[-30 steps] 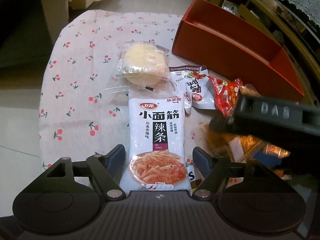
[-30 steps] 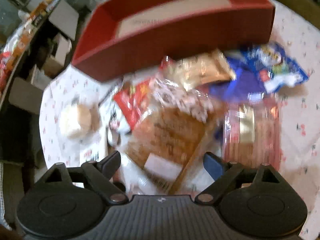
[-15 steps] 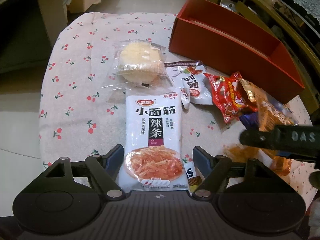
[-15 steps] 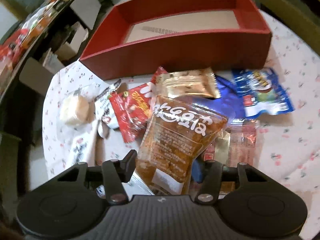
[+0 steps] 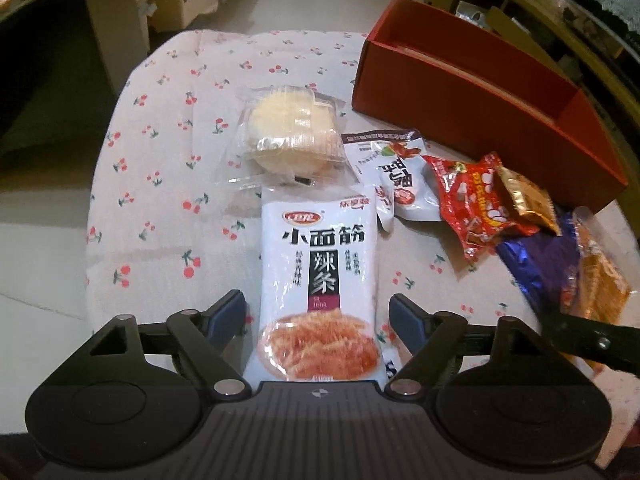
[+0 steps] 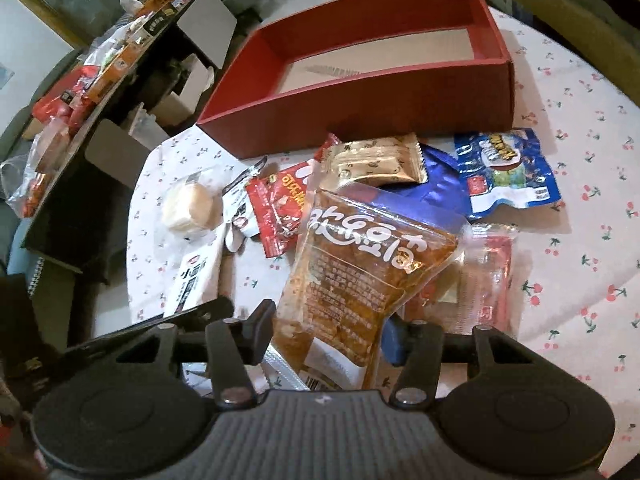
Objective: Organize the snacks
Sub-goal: 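Grasp the white spicy-strip bag with left tool while right tool grasps the brown bread bag, then carry both bags into the red box and open both tools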
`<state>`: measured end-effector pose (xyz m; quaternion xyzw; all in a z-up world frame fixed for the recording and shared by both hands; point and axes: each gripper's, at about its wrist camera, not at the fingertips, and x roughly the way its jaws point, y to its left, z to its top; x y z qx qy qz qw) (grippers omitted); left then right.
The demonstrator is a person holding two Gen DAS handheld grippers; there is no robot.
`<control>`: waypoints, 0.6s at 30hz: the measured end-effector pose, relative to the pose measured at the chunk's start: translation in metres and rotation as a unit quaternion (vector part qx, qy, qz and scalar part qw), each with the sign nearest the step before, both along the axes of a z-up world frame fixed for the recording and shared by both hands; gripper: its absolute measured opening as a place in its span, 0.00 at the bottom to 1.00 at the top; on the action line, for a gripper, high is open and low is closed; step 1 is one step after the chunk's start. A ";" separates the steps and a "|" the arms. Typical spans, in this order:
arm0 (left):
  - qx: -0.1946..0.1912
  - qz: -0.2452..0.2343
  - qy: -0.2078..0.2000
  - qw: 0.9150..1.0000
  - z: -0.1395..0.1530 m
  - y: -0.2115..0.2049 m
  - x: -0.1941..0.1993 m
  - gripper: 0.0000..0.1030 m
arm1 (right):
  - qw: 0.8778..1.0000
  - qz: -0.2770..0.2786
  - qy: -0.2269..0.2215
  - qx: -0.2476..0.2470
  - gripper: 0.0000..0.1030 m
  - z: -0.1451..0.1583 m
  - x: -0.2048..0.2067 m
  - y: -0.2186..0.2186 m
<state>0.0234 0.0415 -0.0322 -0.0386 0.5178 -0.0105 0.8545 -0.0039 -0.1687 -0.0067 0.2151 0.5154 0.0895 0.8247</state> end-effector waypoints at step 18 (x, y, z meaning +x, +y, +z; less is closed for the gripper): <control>-0.004 -0.016 -0.008 1.000 0.033 -0.014 -0.030 0.52 | 0.999 0.017 -0.047 0.016 0.57 0.026 -0.020 -0.011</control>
